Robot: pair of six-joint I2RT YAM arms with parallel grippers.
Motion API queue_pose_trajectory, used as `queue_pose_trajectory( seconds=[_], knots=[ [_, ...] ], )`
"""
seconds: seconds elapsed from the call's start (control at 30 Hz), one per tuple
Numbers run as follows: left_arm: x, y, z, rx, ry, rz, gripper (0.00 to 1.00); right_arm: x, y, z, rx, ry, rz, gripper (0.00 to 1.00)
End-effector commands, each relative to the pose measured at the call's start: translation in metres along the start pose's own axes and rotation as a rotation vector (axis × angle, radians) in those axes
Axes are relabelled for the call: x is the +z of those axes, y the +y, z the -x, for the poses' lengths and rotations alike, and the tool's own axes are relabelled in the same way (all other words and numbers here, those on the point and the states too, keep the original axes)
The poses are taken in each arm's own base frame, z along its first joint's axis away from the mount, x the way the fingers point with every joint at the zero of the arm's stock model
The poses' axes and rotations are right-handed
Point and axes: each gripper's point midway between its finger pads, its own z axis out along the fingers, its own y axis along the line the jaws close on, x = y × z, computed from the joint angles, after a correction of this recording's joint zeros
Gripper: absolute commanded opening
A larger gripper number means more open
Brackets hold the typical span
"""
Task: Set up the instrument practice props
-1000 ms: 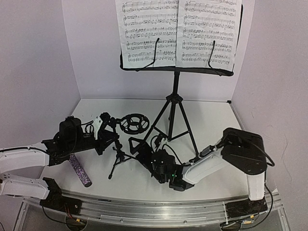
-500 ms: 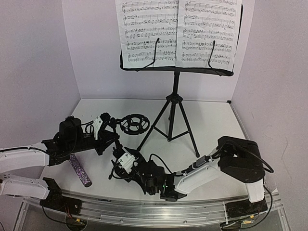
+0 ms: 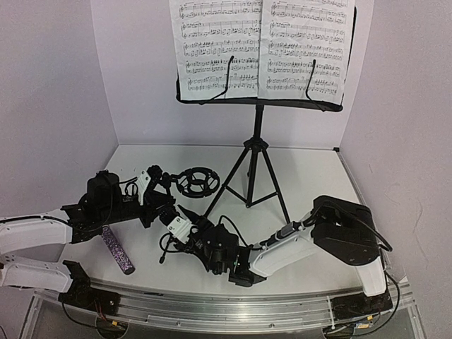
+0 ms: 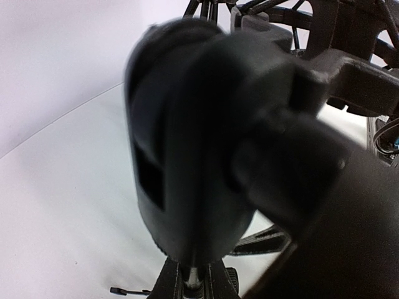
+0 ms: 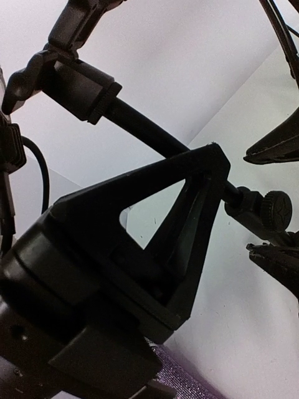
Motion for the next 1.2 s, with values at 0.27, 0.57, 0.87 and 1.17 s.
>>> queue_pose_trajectory(
  seconds=[0.27,0.57,0.87,1.17],
  knots=[
    [-0.001,-0.008,0.03,-0.017,-0.066,-0.043,0.0,0.011,0.004,-0.006,0.002,0.007,-0.017,0.33],
    [-0.001,-0.007,0.032,-0.013,-0.07,-0.041,0.0,0.013,0.003,-0.009,0.011,0.017,-0.026,0.17],
    [-0.001,-0.007,0.033,-0.008,-0.078,-0.038,0.0,0.008,-0.01,-0.011,0.219,0.044,-0.067,0.0],
    [0.0,-0.008,0.036,0.004,-0.084,-0.047,0.0,-0.003,-0.005,-0.056,1.339,0.178,-0.102,0.0]
  ],
)
